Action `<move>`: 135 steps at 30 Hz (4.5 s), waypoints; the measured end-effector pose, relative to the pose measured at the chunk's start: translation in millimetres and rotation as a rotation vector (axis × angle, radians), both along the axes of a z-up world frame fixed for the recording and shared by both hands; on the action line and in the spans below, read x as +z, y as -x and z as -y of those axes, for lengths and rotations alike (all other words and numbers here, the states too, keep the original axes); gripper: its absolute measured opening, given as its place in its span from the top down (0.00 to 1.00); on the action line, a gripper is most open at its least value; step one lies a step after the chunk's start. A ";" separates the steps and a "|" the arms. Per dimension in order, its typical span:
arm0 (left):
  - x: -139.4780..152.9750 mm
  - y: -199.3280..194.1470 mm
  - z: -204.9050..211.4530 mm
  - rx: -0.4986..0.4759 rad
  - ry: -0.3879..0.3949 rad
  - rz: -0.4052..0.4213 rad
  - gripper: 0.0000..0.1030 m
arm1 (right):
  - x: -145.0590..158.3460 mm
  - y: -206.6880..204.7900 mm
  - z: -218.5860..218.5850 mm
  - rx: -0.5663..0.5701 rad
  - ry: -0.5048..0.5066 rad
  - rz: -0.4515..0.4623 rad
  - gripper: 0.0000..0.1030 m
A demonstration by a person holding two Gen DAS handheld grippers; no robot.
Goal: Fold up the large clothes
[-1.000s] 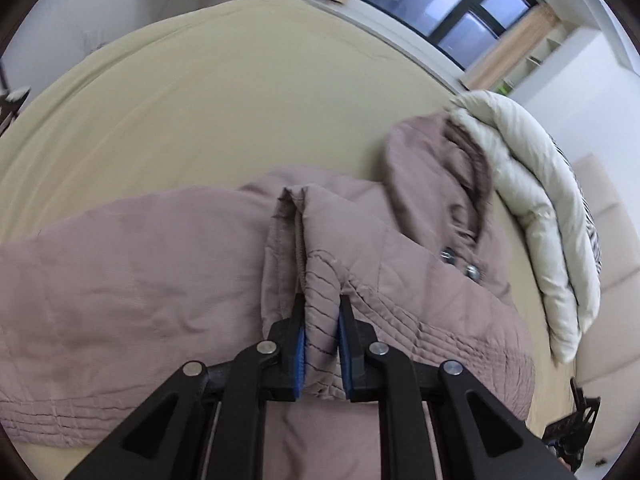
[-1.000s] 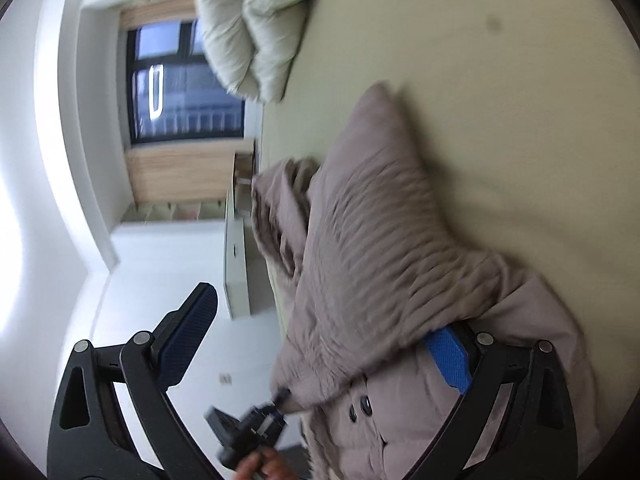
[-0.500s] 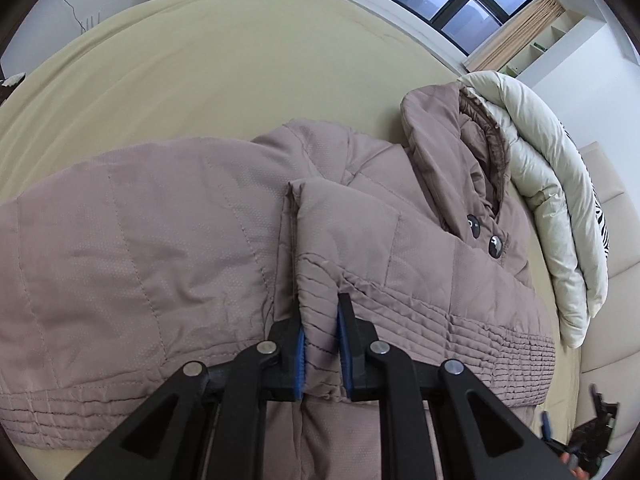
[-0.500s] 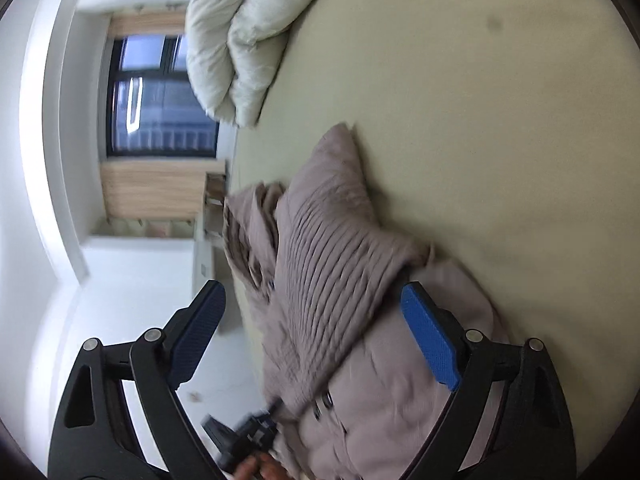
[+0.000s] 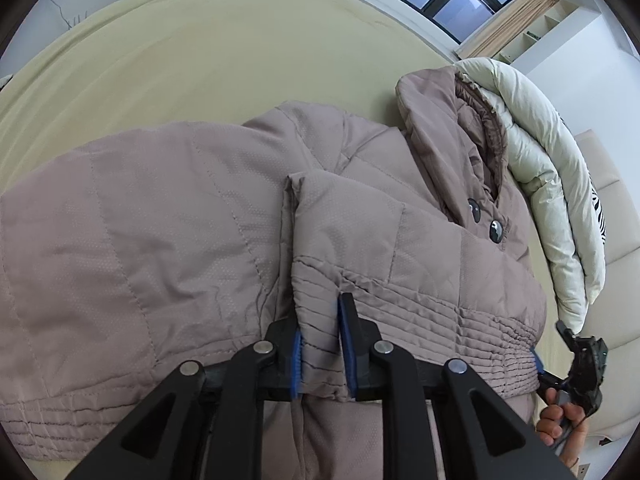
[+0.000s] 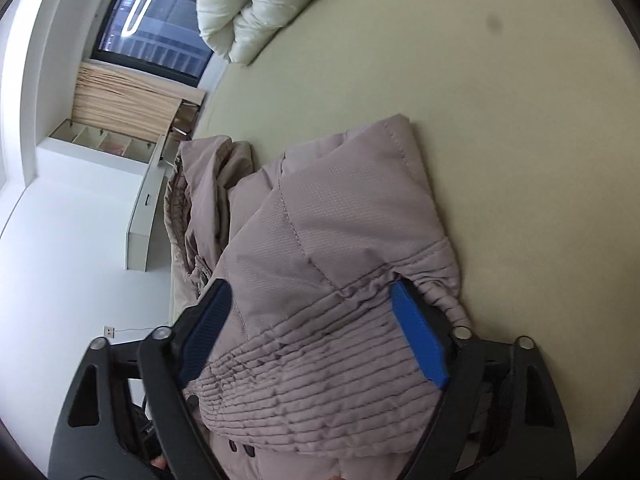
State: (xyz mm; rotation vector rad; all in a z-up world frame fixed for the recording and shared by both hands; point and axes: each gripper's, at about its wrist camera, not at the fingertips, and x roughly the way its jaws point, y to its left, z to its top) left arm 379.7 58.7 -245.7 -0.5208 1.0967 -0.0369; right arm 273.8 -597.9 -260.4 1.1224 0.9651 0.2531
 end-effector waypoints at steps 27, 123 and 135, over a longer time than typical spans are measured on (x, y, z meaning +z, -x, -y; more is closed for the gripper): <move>33.8 290.0 -193.0 0.566 0.190 0.157 0.35 | 82.2 173.1 -67.2 0.171 -0.005 0.158 0.16; 37.6 76.1 -8.6 0.152 -0.229 0.193 0.86 | 284.9 19.7 -90.8 0.191 -0.016 0.532 0.82; 34.5 90.3 -1.5 0.074 -0.325 0.134 0.53 | -23.2 19.7 13.2 -0.129 -0.115 0.010 0.83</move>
